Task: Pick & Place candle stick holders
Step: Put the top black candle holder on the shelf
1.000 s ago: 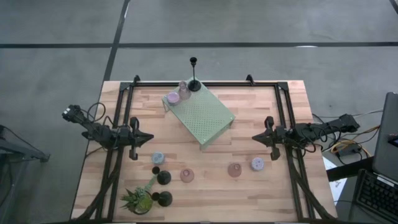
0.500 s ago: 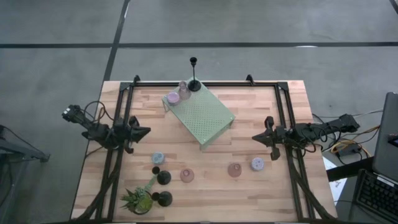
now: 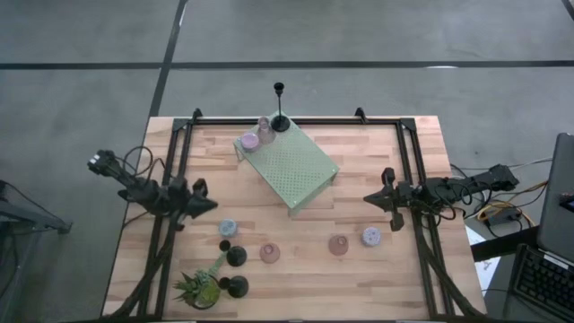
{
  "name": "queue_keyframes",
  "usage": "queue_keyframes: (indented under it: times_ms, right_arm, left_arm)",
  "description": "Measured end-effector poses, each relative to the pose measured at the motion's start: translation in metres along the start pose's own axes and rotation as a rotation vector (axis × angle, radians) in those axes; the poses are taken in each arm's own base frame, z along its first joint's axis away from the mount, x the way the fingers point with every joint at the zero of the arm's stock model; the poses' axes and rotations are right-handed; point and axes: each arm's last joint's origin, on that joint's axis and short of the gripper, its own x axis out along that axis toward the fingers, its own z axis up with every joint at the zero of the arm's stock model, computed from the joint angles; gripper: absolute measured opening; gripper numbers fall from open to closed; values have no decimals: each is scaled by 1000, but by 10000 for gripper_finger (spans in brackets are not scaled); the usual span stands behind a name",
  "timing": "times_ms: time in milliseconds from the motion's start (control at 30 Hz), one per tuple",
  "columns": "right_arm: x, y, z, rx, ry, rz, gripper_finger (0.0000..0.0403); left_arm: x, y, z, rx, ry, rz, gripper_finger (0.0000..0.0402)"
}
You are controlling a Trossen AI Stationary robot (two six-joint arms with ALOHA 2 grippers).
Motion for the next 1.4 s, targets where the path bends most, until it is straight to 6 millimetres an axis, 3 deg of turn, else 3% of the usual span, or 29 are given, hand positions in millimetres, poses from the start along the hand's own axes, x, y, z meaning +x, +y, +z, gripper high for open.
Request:
queue_keyframes:
  times_ms: [133, 333, 833, 967, 1400]
  right_arm:
    - [0, 0, 0, 4, 0, 0, 8]
    - [0, 0, 0, 4, 1, 0, 8]
    - [0, 0, 0, 2, 1, 0, 8]
    - [0, 0, 0, 4, 1, 0, 8]
    - [0, 0, 0, 2, 1, 0, 8]
  left_arm:
    - [2, -3, -7, 5, 119, -118, 19]
    - [7, -2, -20, -37, 272, -145, 19]
    - [12, 2, -35, 51, 414, -126, 19]
    - [11, 2, -38, -11, 463, -136, 19]
    - [13, 5, -37, 99, 398, -50, 19]
